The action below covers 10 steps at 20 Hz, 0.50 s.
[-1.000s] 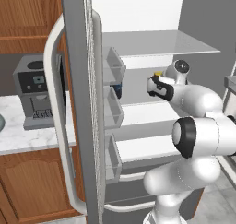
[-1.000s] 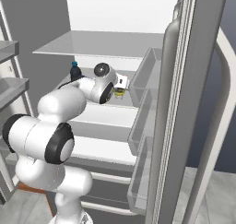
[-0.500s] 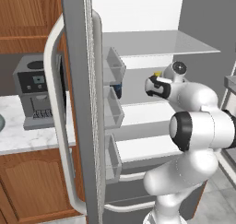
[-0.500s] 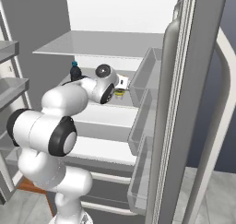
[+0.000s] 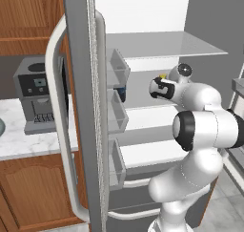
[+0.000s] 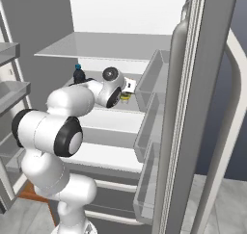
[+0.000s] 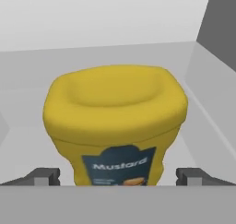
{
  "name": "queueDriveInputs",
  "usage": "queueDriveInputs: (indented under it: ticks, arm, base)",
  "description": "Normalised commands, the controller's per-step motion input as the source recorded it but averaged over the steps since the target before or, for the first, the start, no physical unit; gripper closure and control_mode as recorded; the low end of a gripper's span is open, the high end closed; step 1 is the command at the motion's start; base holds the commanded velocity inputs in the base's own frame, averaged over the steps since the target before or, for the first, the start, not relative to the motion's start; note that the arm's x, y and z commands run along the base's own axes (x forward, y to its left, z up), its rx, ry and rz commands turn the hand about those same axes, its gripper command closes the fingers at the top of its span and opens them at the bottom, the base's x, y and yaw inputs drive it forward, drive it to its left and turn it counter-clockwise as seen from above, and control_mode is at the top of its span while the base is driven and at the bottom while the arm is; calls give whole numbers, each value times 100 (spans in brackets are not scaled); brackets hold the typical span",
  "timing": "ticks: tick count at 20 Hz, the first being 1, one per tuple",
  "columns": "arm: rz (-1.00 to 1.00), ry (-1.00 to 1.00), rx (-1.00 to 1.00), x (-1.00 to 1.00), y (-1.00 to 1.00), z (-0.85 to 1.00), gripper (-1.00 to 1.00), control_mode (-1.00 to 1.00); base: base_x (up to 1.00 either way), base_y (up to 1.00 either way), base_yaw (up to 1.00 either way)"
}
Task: Move the water bottle and mustard from the second highest shelf to the top shelf to make space. Then, place the pitcher from the counter on the cleared second highest shelf.
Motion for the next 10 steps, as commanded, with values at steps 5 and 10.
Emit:
queueDriveInputs:
  ticks: [5, 10]
  arm:
    - [0, 0, 0, 13, -5, 0, -100, -100]
    - [0, 0, 0, 12, -1, 0, -100, -100]
  base:
    - [0, 0, 0]
    - [0, 0, 0]
